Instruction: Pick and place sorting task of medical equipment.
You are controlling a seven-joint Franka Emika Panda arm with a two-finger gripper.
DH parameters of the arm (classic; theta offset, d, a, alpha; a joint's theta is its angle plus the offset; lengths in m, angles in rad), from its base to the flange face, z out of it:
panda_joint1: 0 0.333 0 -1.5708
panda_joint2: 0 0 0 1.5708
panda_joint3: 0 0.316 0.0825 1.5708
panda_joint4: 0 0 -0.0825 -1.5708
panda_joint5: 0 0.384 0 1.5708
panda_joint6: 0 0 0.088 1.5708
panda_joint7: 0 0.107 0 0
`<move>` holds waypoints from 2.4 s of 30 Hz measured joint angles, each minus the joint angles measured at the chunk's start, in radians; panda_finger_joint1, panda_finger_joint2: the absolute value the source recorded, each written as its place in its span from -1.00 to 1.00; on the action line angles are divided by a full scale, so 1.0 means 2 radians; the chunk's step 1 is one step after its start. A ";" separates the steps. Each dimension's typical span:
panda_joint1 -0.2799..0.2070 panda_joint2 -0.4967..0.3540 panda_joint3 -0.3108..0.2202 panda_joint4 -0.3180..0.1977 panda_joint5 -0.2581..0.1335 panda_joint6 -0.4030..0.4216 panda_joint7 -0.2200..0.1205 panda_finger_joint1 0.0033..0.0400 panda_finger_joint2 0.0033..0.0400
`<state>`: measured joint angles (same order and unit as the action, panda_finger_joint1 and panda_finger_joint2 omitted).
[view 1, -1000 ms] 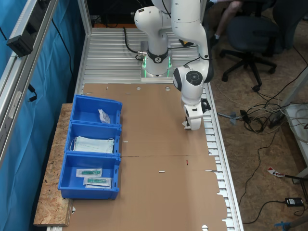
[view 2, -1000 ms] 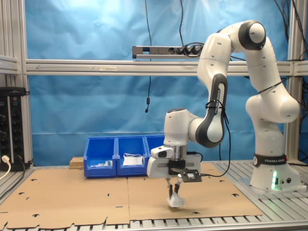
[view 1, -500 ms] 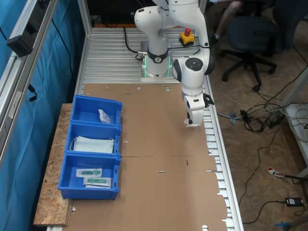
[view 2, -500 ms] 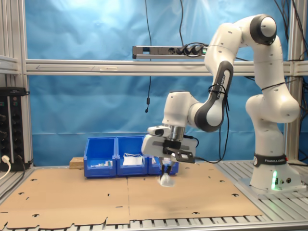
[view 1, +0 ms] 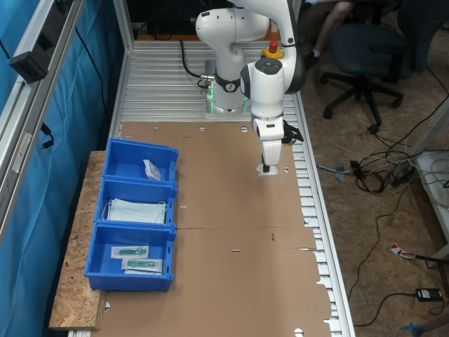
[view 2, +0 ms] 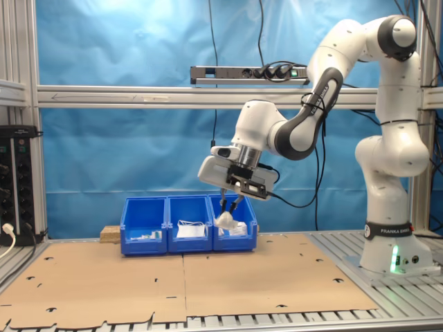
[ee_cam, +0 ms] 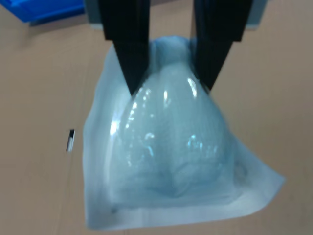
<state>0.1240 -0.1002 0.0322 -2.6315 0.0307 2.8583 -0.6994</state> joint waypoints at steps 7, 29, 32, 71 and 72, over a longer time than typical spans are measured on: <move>-0.030 -0.047 -0.033 0.001 0.000 -0.048 0.000 -0.85 -0.85; -0.122 -0.094 -0.144 0.038 0.000 -0.194 0.000 -0.85 -0.85; -0.132 -0.094 -0.152 0.041 0.000 -0.203 0.000 -0.85 -0.85; -0.174 -0.088 -0.219 0.072 0.000 -0.243 0.000 -0.85 -0.85; -0.174 -0.087 -0.221 0.073 0.000 -0.243 0.000 -0.85 -0.85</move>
<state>-0.2239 -0.2748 -0.4093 -2.4863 0.0307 2.3719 -0.6994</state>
